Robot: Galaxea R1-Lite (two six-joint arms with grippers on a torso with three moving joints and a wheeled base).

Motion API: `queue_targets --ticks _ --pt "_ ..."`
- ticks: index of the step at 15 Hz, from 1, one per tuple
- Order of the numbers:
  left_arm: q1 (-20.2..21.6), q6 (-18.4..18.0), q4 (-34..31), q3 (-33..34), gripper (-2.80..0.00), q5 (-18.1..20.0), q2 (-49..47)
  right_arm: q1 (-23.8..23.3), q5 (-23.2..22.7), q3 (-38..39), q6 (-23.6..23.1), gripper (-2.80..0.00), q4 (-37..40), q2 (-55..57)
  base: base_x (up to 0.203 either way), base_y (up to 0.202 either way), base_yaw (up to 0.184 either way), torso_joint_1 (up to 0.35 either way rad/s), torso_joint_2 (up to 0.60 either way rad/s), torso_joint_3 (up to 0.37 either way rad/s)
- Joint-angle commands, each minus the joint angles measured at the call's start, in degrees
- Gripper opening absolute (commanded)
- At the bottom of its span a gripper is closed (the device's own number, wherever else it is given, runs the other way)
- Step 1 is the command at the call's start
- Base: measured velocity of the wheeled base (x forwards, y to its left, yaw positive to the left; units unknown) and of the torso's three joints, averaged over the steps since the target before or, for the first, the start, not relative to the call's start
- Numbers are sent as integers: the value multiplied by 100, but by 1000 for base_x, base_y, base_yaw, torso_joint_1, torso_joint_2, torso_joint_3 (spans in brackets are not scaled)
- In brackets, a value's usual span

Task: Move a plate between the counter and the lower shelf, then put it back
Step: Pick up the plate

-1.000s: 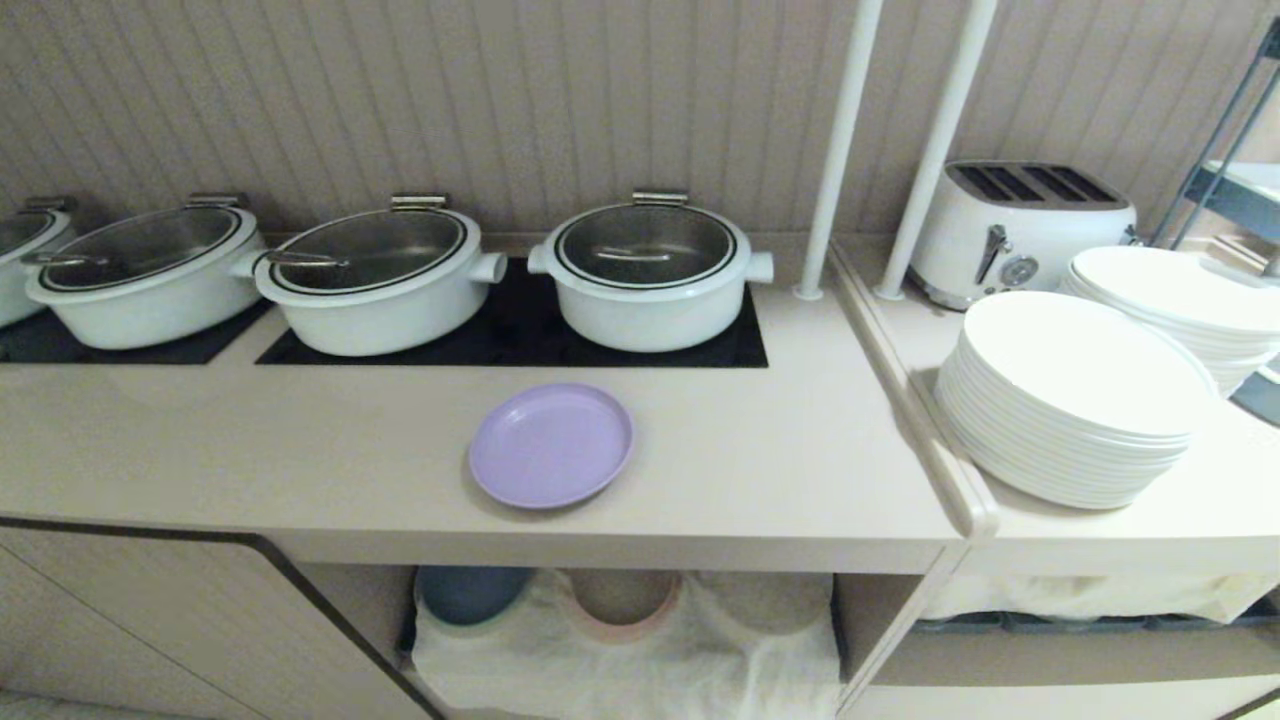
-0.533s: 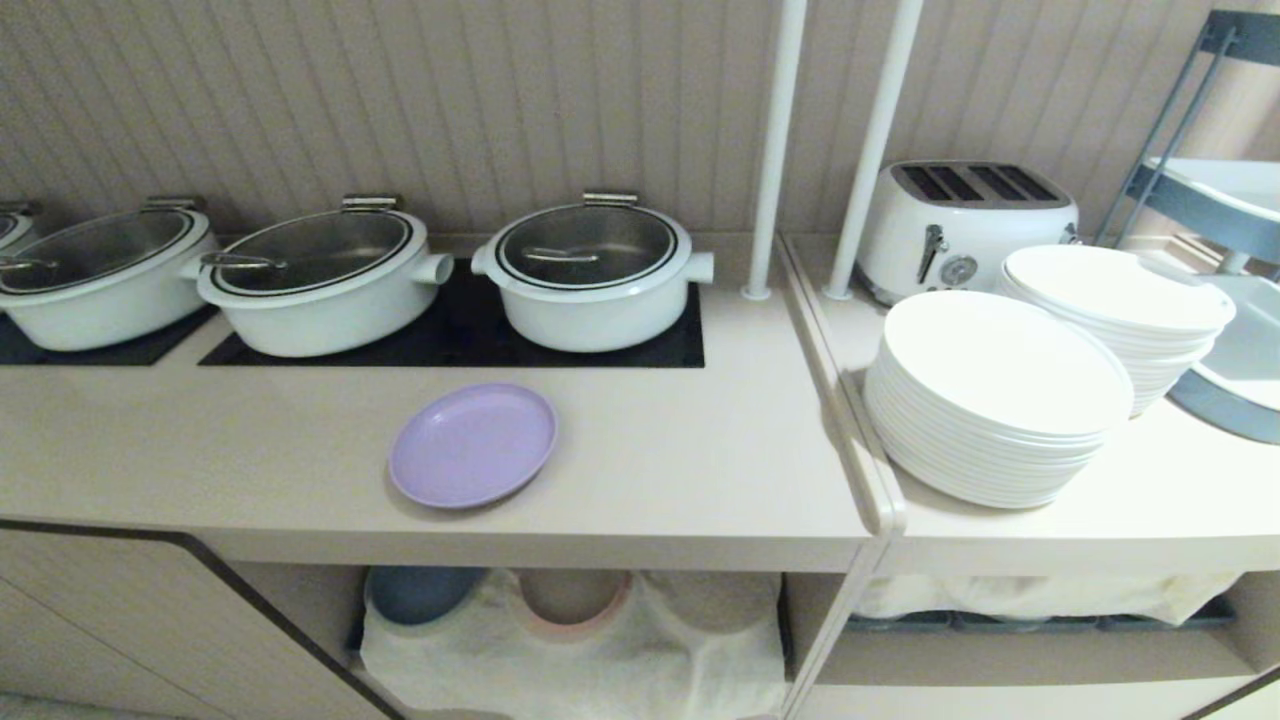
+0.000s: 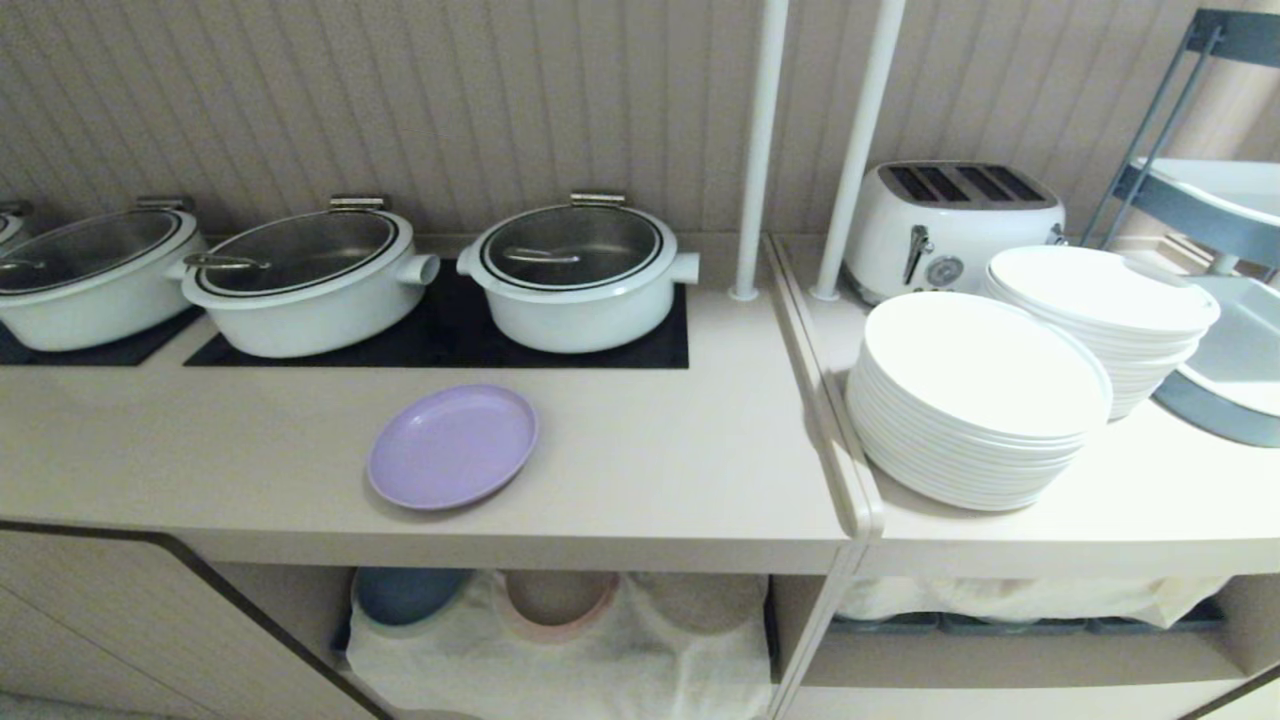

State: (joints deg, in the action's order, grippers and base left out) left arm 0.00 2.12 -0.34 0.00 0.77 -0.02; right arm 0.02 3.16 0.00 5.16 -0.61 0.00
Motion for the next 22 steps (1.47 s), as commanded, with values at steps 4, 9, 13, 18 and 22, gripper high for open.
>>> queue_targets --ticks 4,9,13,18,22 --pt "0 8 -1 0 -280 2 2 6 1 0 2 -280 0 0 0 0 0 0 0 0" --pt "0 8 -1 0 -280 2 2 4 1 0 2 -280 0 2 0 0 0 0 0 0" --pt "0 8 -1 0 -280 2 2 -2 1 0 2 -280 0 0 0 0 0 0 0 0" --pt "0 7 -9 0 -280 2 2 6 1 0 2 -280 0 0 0 0 0 0 0 0" --pt "0 -1 -9 0 -280 2 2 6 1 0 2 -280 0 0 0 0 0 0 0 0"
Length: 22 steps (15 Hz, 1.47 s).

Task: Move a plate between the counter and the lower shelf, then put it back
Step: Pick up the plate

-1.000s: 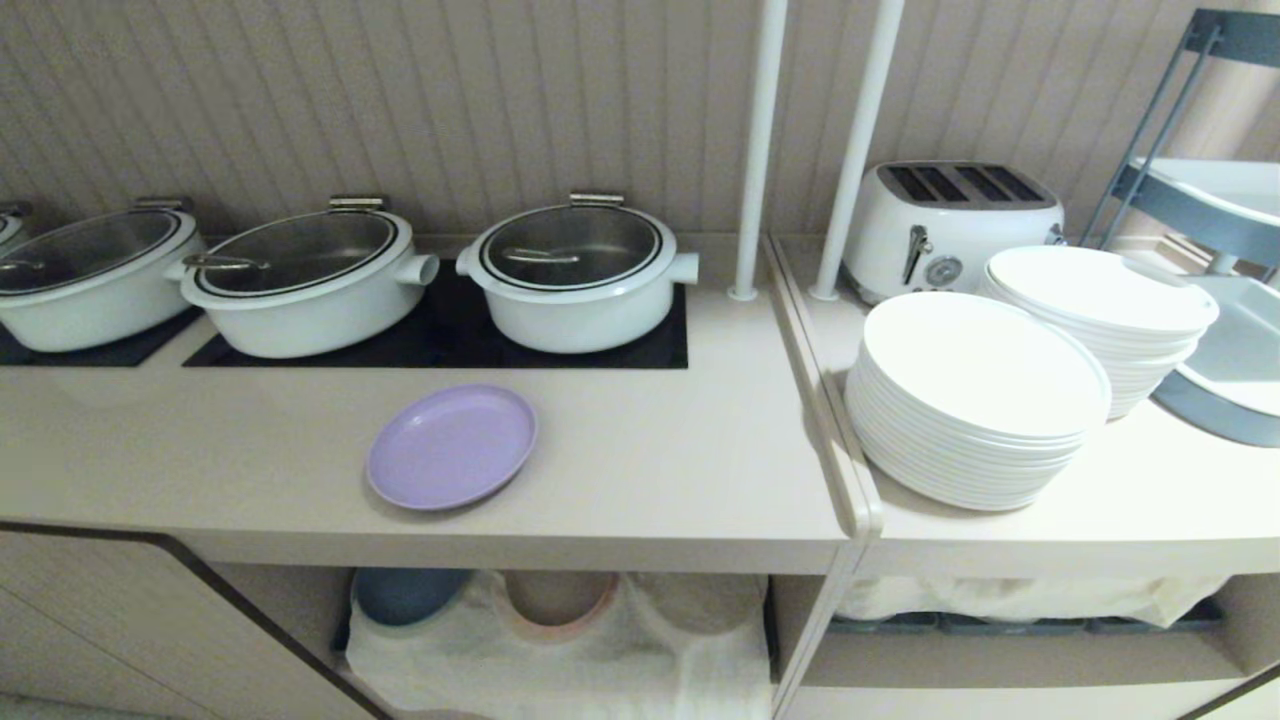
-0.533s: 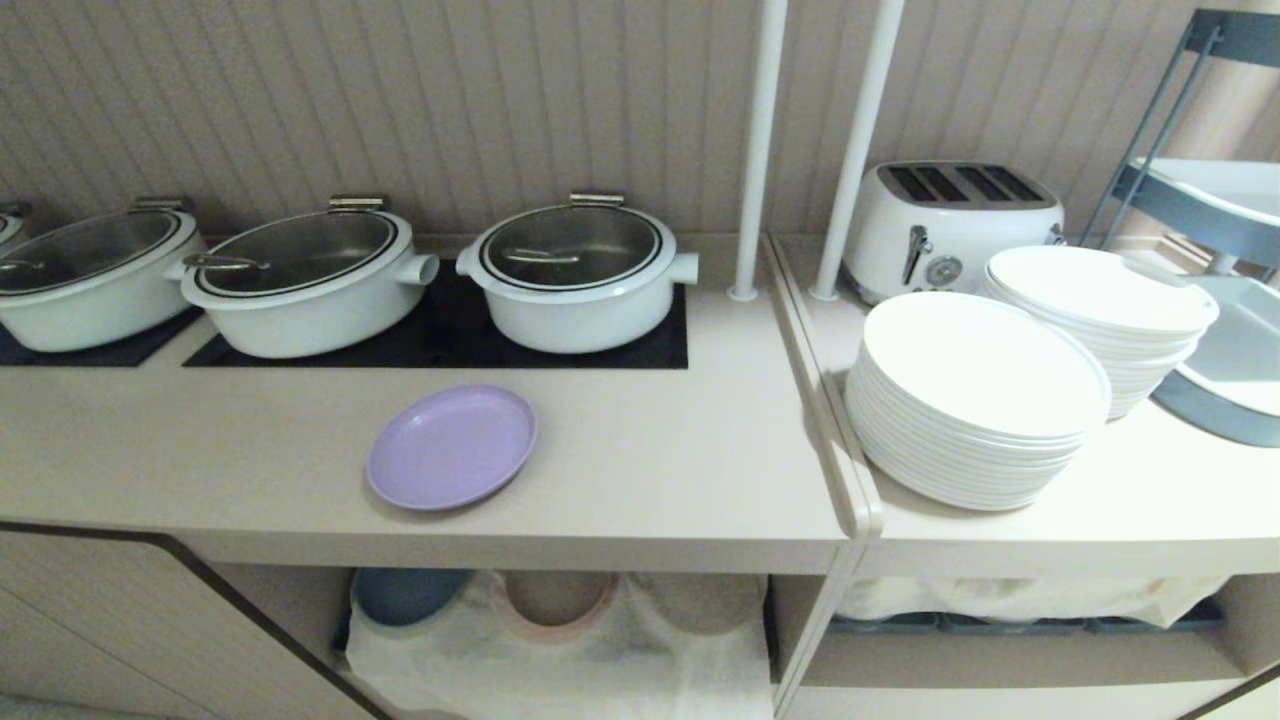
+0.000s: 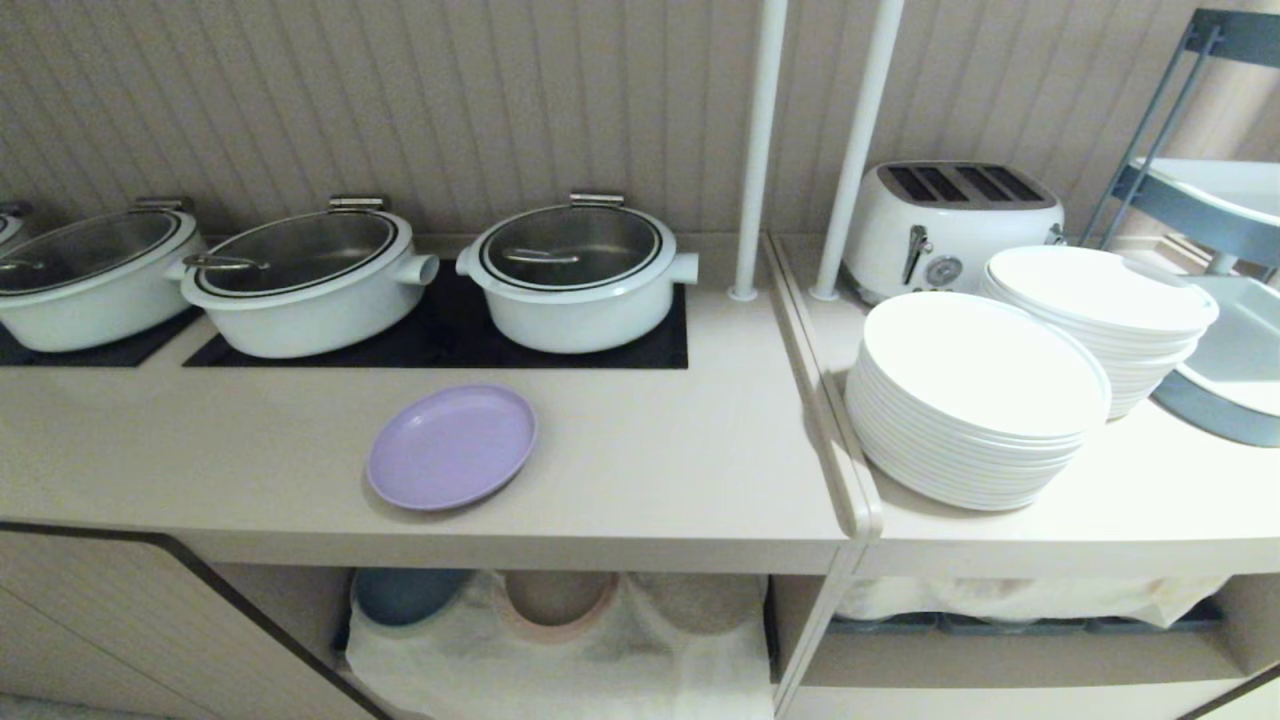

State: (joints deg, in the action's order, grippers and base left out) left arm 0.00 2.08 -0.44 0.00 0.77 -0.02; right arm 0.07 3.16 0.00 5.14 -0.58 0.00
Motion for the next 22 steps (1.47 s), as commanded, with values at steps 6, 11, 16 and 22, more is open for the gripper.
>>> queue_targets --ticks 6,11,16,22 --pt "0 -24 9 0 -280 2 2 -7 1 0 4 -280 -3 0 0 0 0 0 0 0" --pt "0 -180 0 0 -280 24 2 1 1 0 4 -280 -3 0 0 0 0 0 0 0" --pt "0 -498 -121 -243 -280 52 -49 1 1 0 4 -280 -3 0 0 0 0 0 0 0" --pt "2 -428 -1514 -1412 -280 -11 -806 -7 -4 0 4 -280 -3 0 0 0 0 0 0 0"
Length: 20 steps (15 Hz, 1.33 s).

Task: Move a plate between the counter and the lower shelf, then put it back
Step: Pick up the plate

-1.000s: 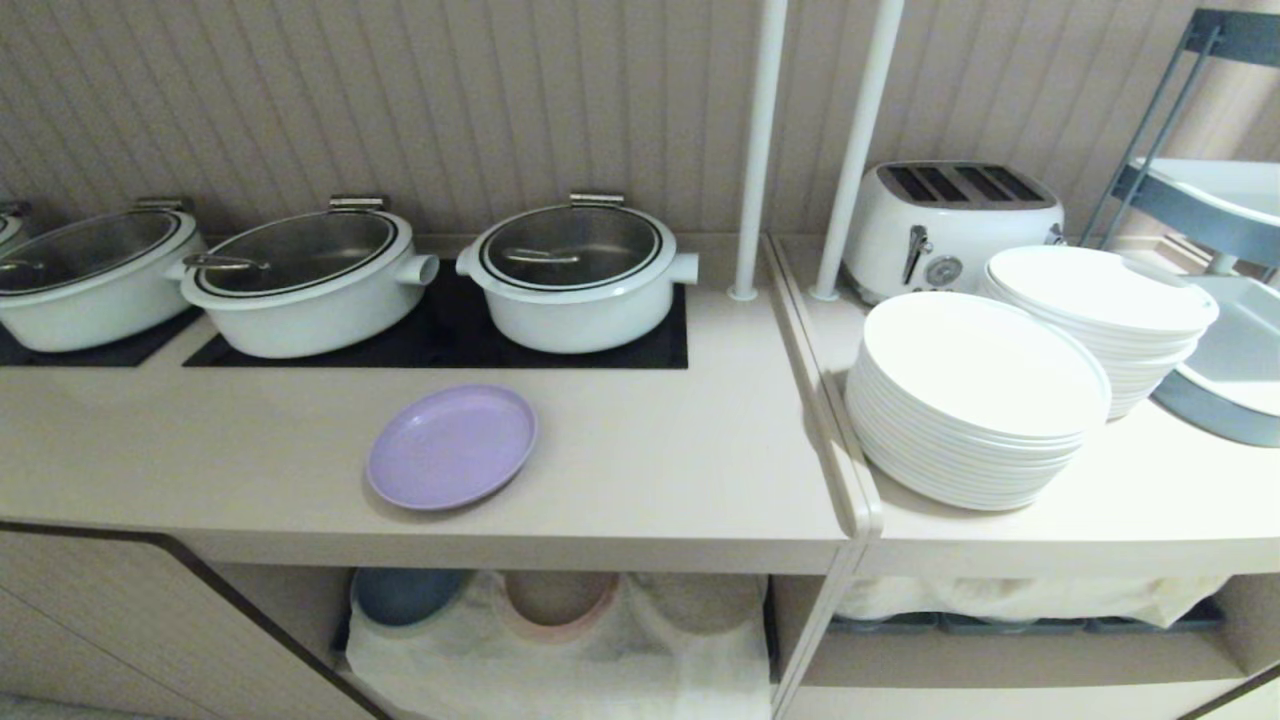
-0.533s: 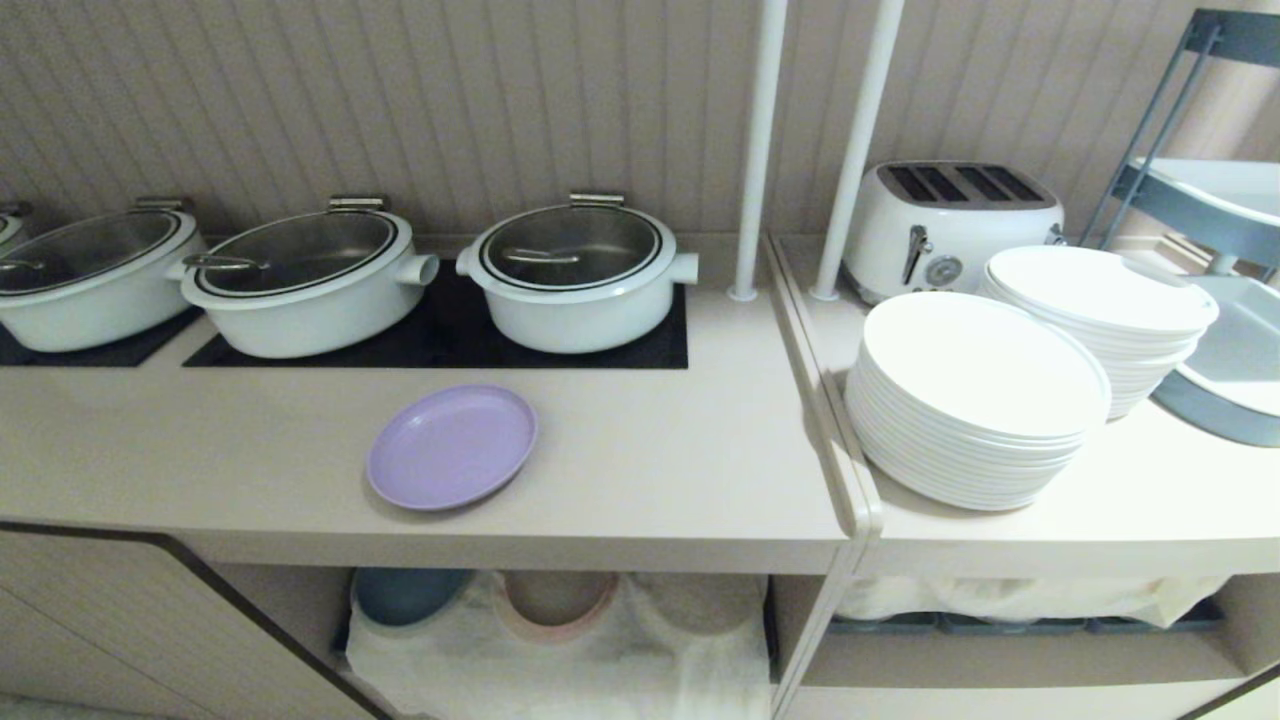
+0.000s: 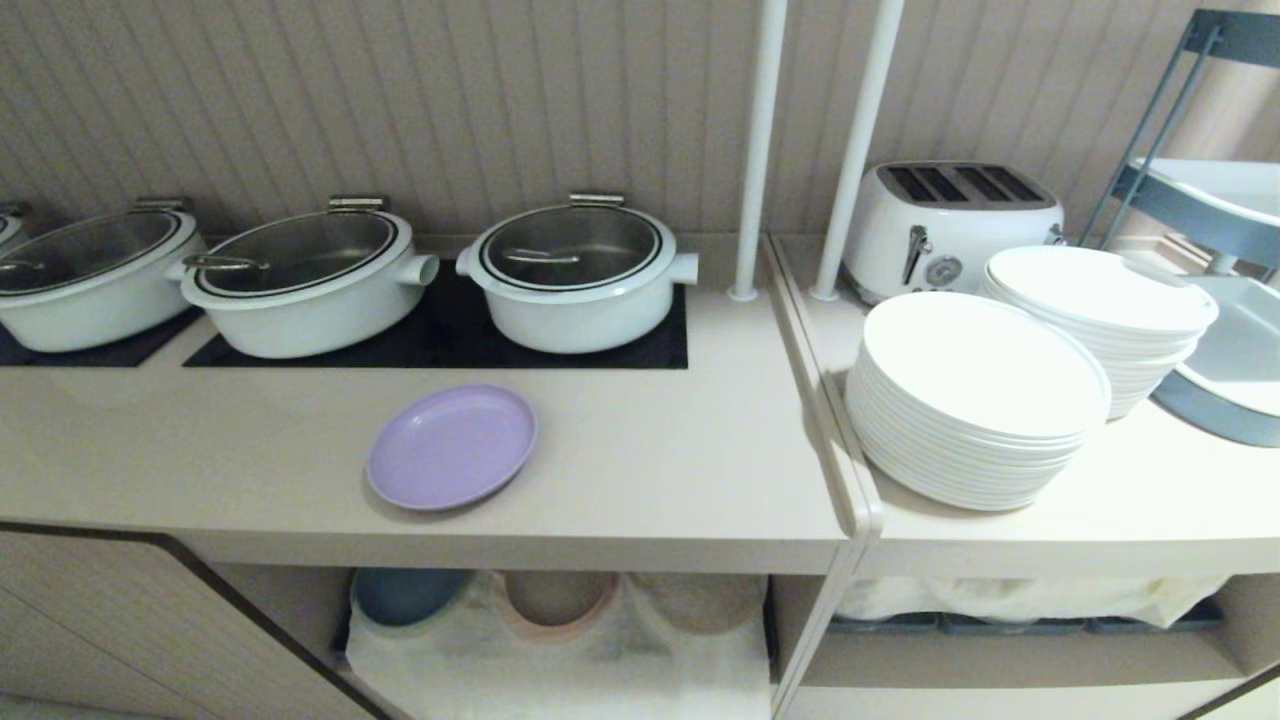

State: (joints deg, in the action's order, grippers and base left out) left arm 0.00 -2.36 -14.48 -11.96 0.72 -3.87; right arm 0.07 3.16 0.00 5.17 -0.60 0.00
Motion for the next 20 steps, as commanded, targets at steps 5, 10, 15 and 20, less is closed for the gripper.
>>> queue_targets --ticks 5,10,15,20 --pt "17 493 -374 -1070 -280 -189 -2180 -7 -1 0 2 -280 -2 0 0 0 0 0 0 0" --pt "25 1320 -746 -2155 -280 -264 -3976 1 1 0 2 -280 -2 0 0 0 0 0 0 0" --pt "30 2175 -1315 -3013 -280 -271 -5364 1 1 0 2 -280 -2 0 0 0 0 0 0 0" --pt "40 2280 -1907 -3705 -280 -222 -6482 1 1 0 2 -280 -2 0 0 0 0 0 0 0"
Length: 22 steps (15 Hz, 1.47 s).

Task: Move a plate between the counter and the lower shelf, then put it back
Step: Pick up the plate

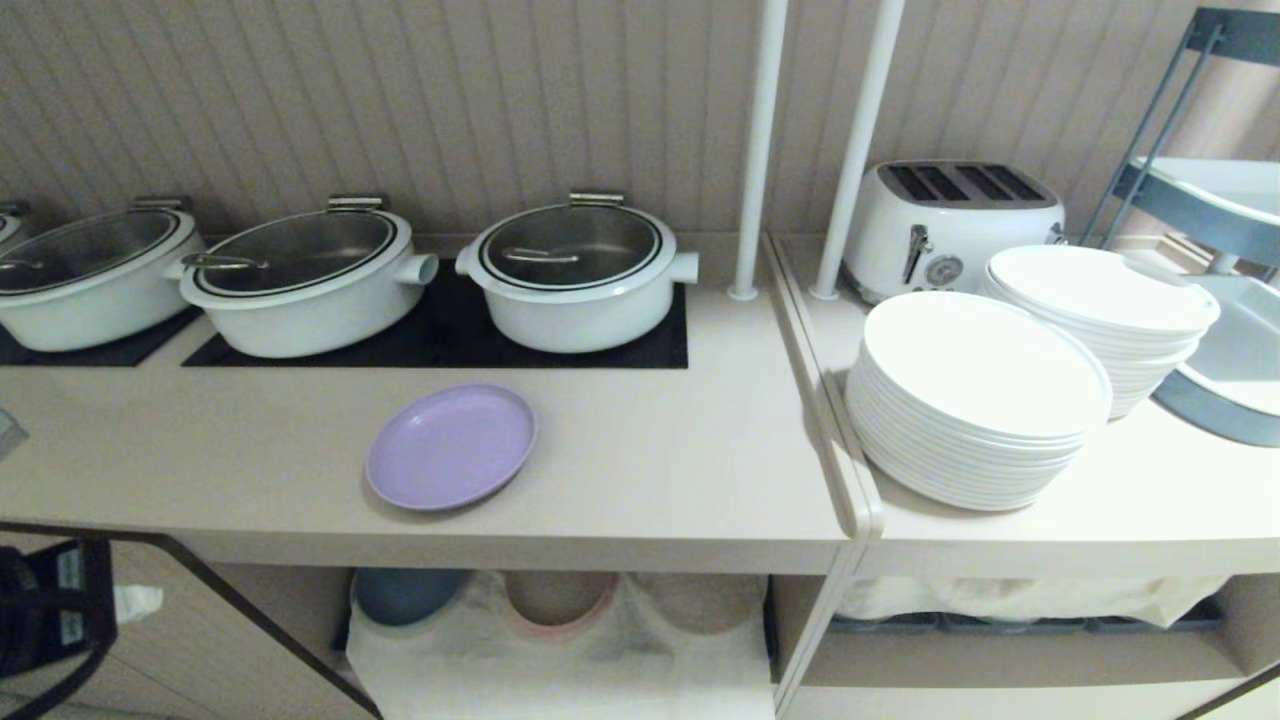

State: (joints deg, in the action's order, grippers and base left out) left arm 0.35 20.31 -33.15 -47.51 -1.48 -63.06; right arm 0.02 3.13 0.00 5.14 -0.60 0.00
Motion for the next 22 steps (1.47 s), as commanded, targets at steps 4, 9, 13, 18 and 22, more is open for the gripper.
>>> queue_targets --ticks 4,9,13,18,22 --pt "78 24 -275 -631 -280 15 -1405 -2 3 0 4 -280 -2 0 0 0 0 0 0 0" --pt "451 10 -270 -1040 -280 68 -2330 6 3 0 4 -280 -2 0 0 0 0 0 0 0" --pt "504 -1 -256 -1379 -280 386 -2862 6 3 0 4 -280 -2 0 0 0 0 0 0 0" --pt "488 -221 -286 -1930 -280 619 -3443 6 3 0 4 -280 -2 0 0 0 0 0 0 0" --pt "509 -730 -288 -2241 -280 622 -3677 2 3 -3 4 -280 -2 3 0 0 0 0 0 0"
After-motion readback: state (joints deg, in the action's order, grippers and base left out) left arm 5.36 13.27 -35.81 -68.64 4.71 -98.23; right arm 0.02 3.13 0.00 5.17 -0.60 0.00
